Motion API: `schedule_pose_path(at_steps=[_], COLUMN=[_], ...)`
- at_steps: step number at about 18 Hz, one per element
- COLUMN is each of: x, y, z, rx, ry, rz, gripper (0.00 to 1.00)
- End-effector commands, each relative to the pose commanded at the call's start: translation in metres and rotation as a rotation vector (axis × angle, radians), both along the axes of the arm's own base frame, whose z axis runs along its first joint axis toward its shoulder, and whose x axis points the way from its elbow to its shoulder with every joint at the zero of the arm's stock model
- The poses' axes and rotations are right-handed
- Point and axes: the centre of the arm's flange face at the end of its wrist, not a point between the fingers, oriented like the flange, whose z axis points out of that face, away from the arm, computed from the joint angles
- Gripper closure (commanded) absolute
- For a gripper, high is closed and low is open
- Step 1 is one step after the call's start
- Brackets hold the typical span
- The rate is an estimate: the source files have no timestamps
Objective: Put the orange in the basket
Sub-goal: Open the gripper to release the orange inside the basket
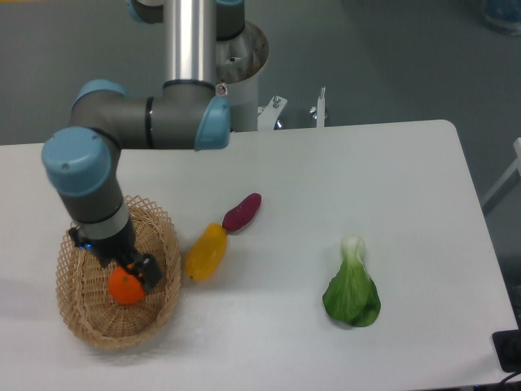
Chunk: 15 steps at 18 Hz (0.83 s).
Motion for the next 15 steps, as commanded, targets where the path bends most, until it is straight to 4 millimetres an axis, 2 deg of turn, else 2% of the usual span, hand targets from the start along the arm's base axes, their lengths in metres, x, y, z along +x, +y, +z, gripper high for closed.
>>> schedule_pose_path(at_steps=[7, 10, 15], x=[-0.054, -0.077, -0.096], y=[-0.030, -0.043, -0.059], z=[0.023, 0.023, 0.027], rx=[-0.018, -0.048, -0.057], ry=[0.018, 0.013, 0.018], rz=[-0.014, -0.040, -0.043], gripper=[0.00, 0.00, 0.00])
